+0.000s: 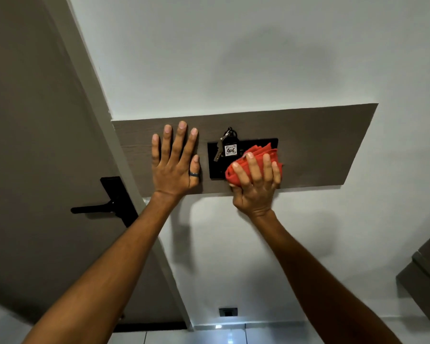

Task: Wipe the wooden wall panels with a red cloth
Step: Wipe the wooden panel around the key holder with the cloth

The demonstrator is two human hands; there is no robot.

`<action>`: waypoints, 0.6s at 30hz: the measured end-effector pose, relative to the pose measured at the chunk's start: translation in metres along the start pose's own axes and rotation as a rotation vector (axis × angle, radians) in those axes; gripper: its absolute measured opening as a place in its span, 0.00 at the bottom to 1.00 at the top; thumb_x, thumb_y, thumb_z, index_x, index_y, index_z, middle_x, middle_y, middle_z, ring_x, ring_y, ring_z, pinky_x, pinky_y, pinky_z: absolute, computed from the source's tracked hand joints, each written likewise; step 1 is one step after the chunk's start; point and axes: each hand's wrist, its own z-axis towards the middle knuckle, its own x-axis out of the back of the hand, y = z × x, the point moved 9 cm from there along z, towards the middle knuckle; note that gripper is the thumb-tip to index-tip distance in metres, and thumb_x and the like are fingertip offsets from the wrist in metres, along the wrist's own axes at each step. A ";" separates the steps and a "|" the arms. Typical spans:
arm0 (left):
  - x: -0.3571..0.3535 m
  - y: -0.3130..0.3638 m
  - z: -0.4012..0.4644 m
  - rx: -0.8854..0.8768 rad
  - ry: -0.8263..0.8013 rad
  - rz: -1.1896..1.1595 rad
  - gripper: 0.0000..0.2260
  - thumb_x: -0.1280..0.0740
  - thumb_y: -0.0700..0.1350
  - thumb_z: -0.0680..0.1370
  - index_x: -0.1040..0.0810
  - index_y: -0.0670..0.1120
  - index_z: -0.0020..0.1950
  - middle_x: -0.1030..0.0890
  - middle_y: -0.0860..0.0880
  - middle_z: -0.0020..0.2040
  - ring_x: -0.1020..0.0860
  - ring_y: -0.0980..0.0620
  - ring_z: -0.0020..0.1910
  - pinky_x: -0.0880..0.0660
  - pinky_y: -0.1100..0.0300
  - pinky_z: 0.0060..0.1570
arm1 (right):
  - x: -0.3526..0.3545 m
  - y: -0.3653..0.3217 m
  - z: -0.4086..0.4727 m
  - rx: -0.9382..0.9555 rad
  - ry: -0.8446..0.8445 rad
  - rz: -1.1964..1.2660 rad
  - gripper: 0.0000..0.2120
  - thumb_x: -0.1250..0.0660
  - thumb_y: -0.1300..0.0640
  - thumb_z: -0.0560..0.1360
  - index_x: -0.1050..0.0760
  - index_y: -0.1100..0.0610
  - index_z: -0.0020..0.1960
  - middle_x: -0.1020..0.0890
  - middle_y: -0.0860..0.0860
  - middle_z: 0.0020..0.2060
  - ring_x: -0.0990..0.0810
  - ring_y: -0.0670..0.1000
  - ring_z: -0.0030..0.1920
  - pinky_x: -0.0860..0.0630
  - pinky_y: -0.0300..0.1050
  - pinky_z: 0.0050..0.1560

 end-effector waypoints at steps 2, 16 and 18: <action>0.001 0.000 0.000 -0.006 0.010 -0.004 0.26 0.44 0.50 0.83 0.41 0.47 0.82 0.43 0.46 0.82 0.53 0.46 0.83 0.51 0.43 0.81 | 0.005 0.026 0.009 -0.197 0.002 -0.034 0.21 0.48 0.43 0.85 0.27 0.49 0.71 0.27 0.54 0.72 0.36 0.62 0.78 0.42 0.57 0.79; -0.005 0.001 -0.001 0.024 -0.002 -0.043 0.27 0.47 0.51 0.84 0.44 0.49 0.83 0.51 0.49 0.84 0.53 0.45 0.83 0.54 0.43 0.82 | 0.004 0.028 0.050 -0.122 -0.076 -0.033 0.23 0.50 0.43 0.85 0.22 0.48 0.71 0.23 0.53 0.73 0.32 0.61 0.77 0.37 0.61 0.78; -0.003 0.002 0.002 0.031 -0.015 -0.045 0.26 0.47 0.50 0.84 0.45 0.48 0.83 0.53 0.50 0.84 0.54 0.45 0.83 0.55 0.43 0.81 | 0.009 0.047 0.053 -0.300 -0.056 -0.031 0.23 0.49 0.43 0.85 0.22 0.48 0.71 0.23 0.53 0.73 0.32 0.62 0.77 0.36 0.62 0.77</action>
